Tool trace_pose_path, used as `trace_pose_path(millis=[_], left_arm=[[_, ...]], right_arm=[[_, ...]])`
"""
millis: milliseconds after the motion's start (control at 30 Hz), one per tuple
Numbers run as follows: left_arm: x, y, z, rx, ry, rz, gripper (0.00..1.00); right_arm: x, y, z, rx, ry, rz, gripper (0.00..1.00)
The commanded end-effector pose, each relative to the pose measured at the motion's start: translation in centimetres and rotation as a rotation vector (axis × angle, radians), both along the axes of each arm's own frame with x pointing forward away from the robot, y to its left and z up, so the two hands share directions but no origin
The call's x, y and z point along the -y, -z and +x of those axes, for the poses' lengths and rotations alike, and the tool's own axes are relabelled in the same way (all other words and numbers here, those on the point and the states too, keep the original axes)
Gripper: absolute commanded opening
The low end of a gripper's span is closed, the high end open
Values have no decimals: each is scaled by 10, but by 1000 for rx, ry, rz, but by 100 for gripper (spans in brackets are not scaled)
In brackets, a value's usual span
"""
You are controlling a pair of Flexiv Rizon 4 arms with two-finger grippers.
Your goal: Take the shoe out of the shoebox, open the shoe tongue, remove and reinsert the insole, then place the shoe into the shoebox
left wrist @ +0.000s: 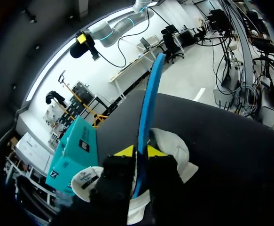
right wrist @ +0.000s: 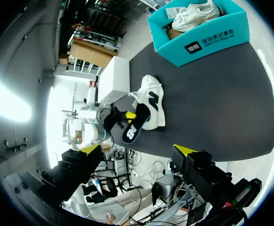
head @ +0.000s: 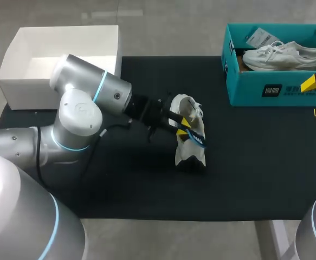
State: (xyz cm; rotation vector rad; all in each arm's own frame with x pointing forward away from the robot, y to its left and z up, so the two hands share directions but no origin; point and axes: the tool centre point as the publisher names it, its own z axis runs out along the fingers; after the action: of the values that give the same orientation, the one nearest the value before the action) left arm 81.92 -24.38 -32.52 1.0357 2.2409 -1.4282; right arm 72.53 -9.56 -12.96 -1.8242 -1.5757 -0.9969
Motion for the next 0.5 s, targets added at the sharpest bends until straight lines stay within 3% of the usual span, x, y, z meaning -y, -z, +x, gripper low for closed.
trace_pose_path(millis=[33, 500], left_arm=[[6, 6, 6, -3, 6, 16, 0], [5, 29, 33, -15, -62, 98, 0]], right_arm=[[0, 0, -1, -1, 2, -3, 100], [0, 0, -1, -1, 2, -3, 100]])
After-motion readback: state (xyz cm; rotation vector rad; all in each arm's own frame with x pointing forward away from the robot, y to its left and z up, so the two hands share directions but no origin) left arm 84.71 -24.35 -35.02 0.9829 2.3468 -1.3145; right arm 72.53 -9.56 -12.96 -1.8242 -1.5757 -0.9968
